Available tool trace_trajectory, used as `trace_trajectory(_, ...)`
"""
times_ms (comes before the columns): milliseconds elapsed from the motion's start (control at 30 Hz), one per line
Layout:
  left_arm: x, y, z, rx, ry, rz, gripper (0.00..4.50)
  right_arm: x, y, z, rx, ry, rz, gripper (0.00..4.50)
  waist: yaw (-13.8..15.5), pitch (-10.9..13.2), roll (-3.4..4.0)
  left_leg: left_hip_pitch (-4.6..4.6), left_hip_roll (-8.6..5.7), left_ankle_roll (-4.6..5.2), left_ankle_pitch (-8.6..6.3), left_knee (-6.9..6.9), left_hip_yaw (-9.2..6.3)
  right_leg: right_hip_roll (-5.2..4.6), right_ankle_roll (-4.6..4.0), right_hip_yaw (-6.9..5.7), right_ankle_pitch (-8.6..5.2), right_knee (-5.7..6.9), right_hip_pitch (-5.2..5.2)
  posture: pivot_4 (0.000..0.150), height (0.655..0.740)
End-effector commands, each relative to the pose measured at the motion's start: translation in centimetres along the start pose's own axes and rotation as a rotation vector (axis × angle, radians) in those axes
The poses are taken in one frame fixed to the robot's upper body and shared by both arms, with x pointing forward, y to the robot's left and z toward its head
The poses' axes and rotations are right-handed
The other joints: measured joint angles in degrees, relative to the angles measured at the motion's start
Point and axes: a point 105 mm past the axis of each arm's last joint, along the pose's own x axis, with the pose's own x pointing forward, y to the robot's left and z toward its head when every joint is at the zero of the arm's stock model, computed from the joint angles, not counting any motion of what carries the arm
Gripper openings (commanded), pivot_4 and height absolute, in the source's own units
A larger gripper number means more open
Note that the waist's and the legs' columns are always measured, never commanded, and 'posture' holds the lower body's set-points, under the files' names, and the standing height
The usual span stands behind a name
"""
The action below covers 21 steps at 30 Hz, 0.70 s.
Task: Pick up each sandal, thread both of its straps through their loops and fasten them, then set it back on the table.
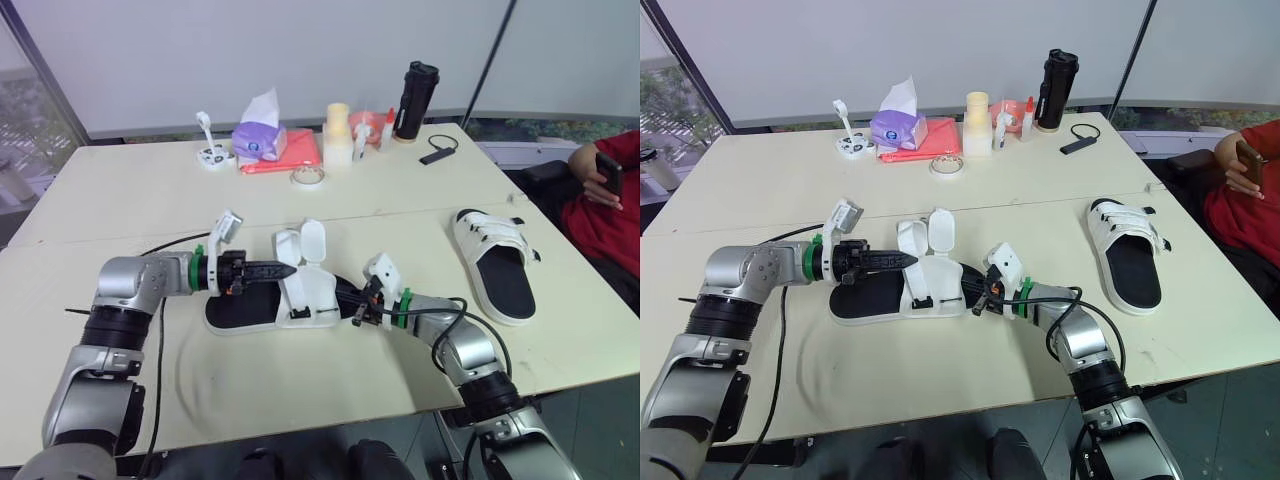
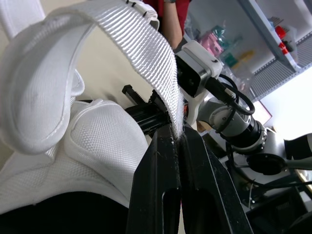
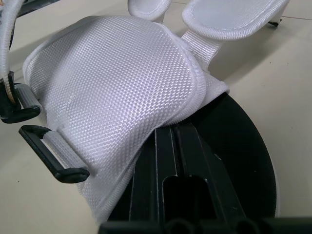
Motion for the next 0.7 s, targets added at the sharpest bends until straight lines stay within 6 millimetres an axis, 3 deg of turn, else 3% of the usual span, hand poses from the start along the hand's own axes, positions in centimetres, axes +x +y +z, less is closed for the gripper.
trace_trajectory(33,-0.2,-0.3,-0.1,0.056,0.035,-0.001,0.07,0.0,-0.2,-2.3,0.046,0.075,-0.033,0.0,-0.03,0.0,0.0,0.0,0.0,0.0,0.0,0.0,0.0,0.0,0.0,0.0,0.0,0.0,0.0,0.15,0.74)
trace_trajectory(700,-1.2,-0.3,1.5,0.238,0.218,-0.038,0.07,0.2,-0.3,-2.3,0.06,0.068,-0.041,0.0,-0.38,0.0,0.0,-0.01,-0.03,0.0,0.0,-0.06,0.04,0.02,-0.01,0.0,-0.01,-0.01,-0.03,0.15,0.74)
